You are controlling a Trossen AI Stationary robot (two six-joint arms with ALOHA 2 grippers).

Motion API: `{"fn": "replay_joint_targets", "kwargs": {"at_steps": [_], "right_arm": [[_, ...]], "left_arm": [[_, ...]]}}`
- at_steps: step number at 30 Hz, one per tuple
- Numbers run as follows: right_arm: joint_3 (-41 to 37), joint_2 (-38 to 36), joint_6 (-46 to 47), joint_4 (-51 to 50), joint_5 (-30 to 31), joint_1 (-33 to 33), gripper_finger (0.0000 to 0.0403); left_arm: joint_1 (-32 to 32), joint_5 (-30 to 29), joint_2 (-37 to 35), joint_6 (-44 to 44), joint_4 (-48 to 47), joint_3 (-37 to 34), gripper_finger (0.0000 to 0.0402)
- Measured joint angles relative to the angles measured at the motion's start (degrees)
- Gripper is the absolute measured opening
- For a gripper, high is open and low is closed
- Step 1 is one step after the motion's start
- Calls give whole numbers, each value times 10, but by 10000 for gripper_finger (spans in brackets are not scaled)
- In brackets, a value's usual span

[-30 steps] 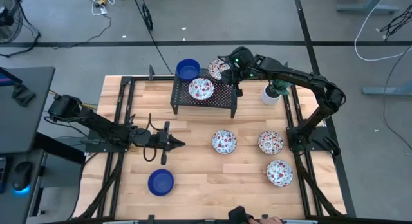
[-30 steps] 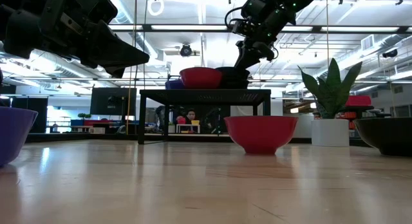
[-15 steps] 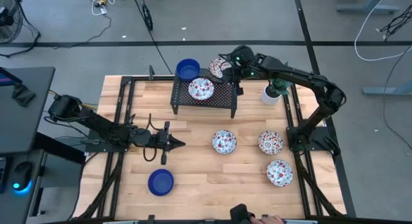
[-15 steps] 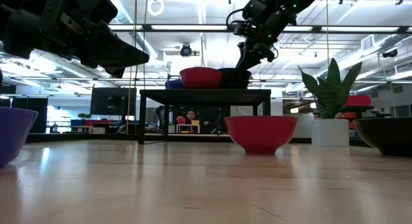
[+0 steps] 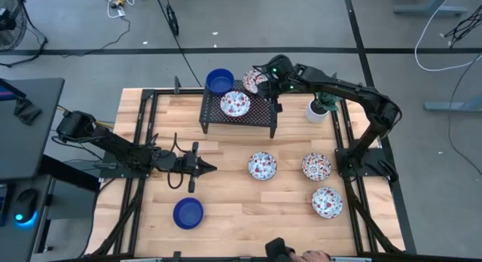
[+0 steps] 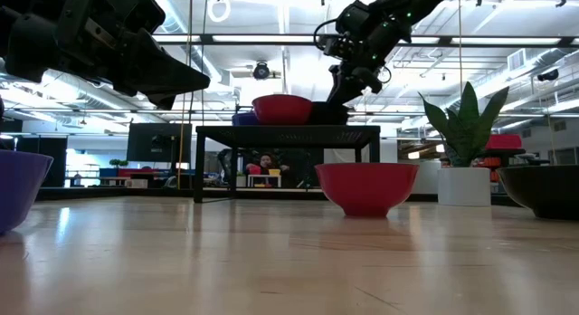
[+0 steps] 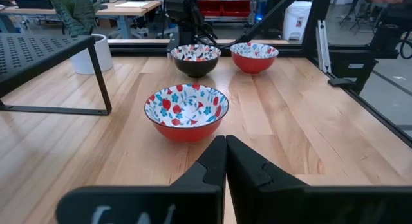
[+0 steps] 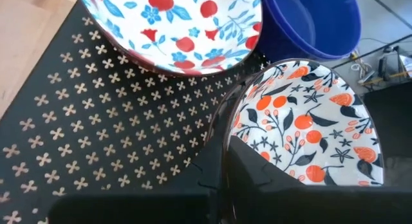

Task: Pick & Place Mini bowls
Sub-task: Stack the bottom orange bowl on top of the other orange bowl on the shelf

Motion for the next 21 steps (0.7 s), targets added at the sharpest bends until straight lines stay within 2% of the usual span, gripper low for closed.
{"fn": "replay_joint_targets", "kwargs": {"at_steps": [15, 21], "right_arm": [[0, 4, -1, 3, 10, 3, 19], [0, 0, -1, 2, 25, 6, 31]], "left_arm": [[0, -2, 0, 4, -2, 0, 16], [0, -2, 0, 5, -2, 0, 16]]}}
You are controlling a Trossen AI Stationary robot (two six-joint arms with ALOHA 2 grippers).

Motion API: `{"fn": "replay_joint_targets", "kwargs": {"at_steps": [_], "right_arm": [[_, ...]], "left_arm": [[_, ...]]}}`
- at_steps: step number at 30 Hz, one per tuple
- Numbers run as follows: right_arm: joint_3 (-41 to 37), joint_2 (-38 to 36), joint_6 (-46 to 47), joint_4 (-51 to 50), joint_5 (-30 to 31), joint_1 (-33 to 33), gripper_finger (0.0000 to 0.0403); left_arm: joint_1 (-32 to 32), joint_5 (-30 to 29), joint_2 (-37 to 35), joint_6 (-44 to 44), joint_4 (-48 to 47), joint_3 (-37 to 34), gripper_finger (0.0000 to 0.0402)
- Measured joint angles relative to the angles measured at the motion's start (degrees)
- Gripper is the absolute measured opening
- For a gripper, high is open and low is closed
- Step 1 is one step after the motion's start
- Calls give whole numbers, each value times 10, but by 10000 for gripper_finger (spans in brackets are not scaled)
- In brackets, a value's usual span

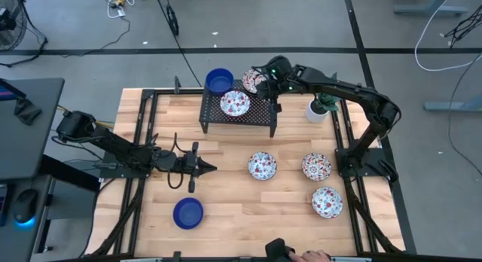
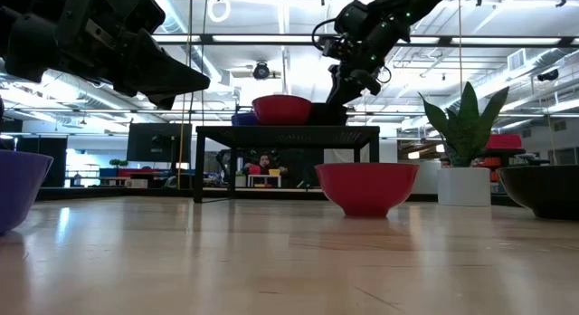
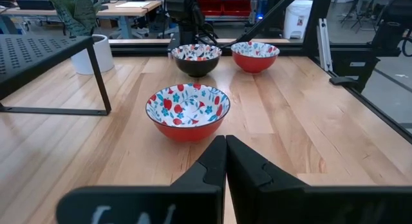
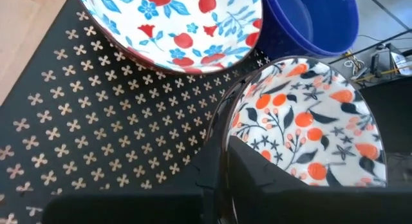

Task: Pick & Place Mini bowls
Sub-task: Stack the bottom orange bowl on top of the other orange bowl on the shelf

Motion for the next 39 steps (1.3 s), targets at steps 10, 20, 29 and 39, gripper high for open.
{"fn": "replay_joint_targets", "kwargs": {"at_steps": [10, 20, 29, 39], "right_arm": [[-1, -11, 2, 3, 2, 2, 58], [-1, -15, 2, 5, 1, 4, 106], [-1, -49, -10, 0, -8, 16, 108], [0, -36, 45, 2, -49, 2, 7]], "left_arm": [[0, 0, 0, 0, 0, 0, 16], [0, 0, 0, 0, 0, 0, 16], [0, 0, 0, 2, -1, 0, 16], [0, 0, 0, 2, -1, 0, 16]]}}
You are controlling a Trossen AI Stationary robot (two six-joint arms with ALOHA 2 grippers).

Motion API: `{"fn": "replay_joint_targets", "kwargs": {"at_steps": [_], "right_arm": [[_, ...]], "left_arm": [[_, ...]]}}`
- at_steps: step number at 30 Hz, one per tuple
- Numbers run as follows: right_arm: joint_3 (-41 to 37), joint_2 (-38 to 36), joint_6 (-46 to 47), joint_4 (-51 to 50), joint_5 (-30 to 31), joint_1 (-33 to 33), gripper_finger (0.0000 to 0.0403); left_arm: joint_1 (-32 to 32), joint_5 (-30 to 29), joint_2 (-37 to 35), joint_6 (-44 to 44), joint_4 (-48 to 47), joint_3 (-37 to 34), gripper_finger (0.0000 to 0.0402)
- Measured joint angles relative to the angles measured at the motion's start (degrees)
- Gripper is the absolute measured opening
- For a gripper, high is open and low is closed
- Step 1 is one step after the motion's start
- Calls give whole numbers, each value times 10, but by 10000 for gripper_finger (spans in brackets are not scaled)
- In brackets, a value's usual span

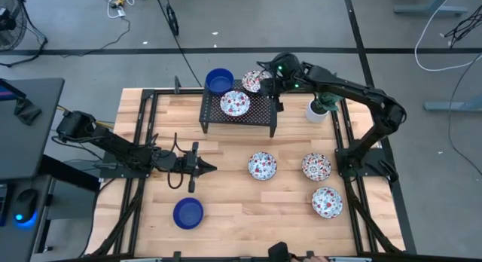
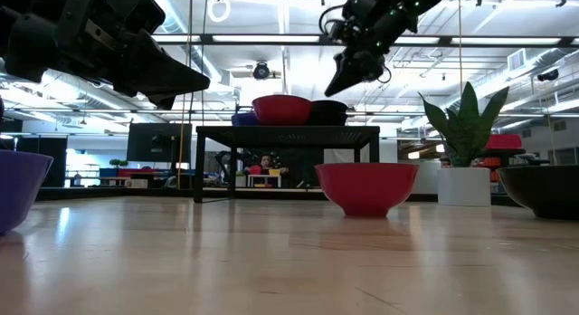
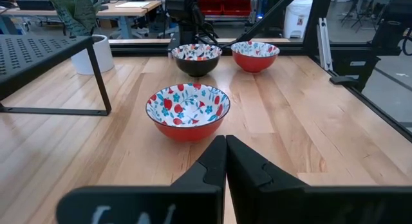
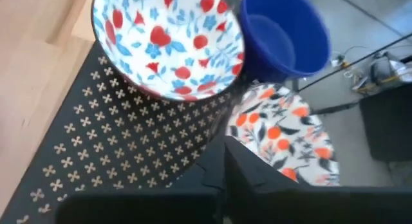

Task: Pick & Place Mini bowls
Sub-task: Stack the bottom orange bowl on top of the other orange bowl on the shelf

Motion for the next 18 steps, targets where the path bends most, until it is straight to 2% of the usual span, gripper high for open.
{"fn": "replay_joint_targets", "kwargs": {"at_steps": [4, 18], "right_arm": [[0, 7, 0, 6, -2, 0, 16], [0, 8, 12, 2, -1, -5, 4]], "left_arm": [[0, 0, 0, 0, 0, 0, 16], [0, 0, 0, 2, 0, 0, 16]]}}
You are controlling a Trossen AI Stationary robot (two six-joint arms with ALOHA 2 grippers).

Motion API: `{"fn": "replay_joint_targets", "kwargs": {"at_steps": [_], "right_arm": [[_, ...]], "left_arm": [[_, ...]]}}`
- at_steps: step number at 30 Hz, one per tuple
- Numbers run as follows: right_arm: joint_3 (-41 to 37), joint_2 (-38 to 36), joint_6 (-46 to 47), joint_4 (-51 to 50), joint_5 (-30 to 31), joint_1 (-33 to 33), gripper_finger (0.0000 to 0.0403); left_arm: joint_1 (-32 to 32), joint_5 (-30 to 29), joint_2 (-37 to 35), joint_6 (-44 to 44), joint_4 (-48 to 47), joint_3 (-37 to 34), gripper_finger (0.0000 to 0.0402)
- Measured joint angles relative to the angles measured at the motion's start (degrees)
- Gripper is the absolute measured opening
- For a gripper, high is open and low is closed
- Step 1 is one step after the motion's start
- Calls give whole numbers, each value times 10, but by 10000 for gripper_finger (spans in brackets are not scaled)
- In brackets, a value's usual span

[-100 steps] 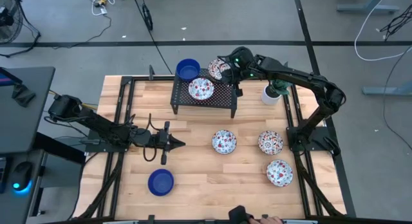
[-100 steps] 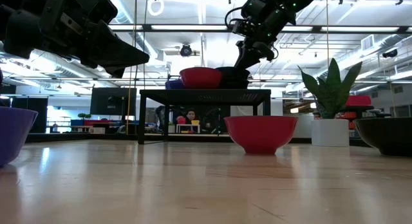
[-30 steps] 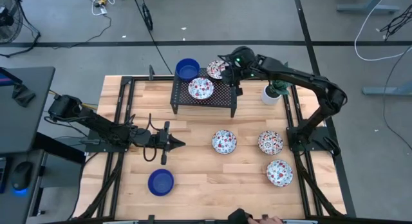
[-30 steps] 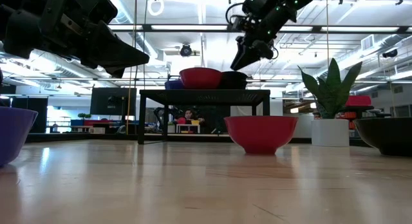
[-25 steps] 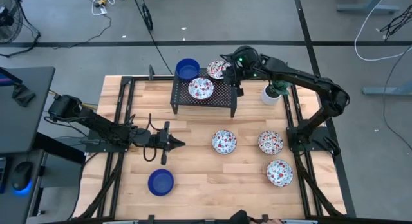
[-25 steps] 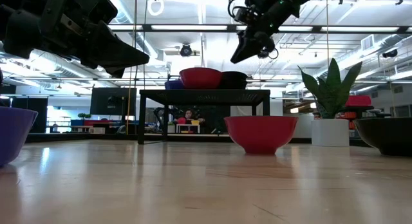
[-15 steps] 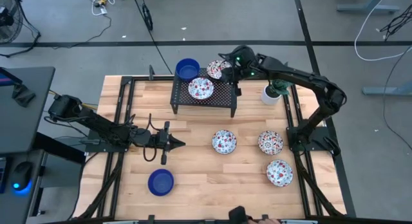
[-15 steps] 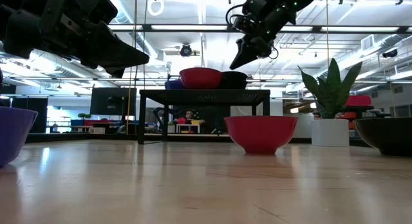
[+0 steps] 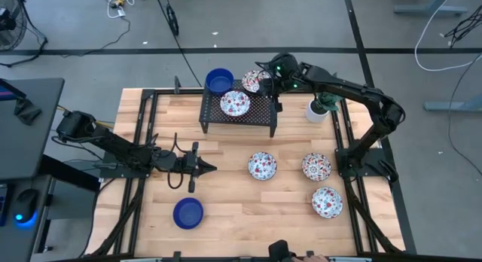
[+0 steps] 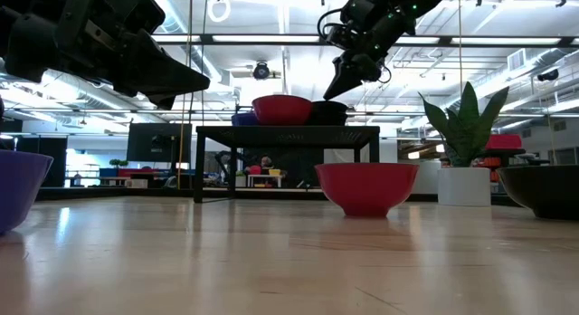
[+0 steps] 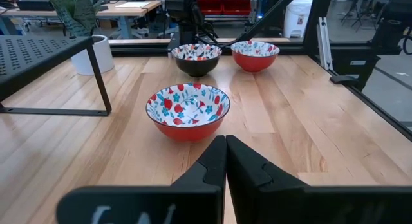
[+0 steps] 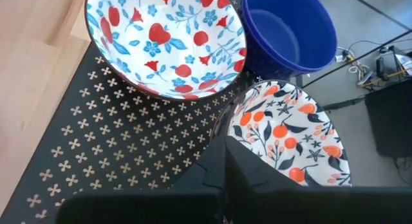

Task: Pick & Place Mini bowls
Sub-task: Stack the bottom orange bowl on top of the other orange bowl on the shelf

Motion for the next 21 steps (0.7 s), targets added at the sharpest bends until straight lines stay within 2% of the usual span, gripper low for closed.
{"fn": "replay_joint_targets", "kwargs": {"at_steps": [21], "right_arm": [[0, 0, -7, 4, 0, 0, 5]], "left_arm": [[0, 0, 0, 0, 0, 0, 16]]}}
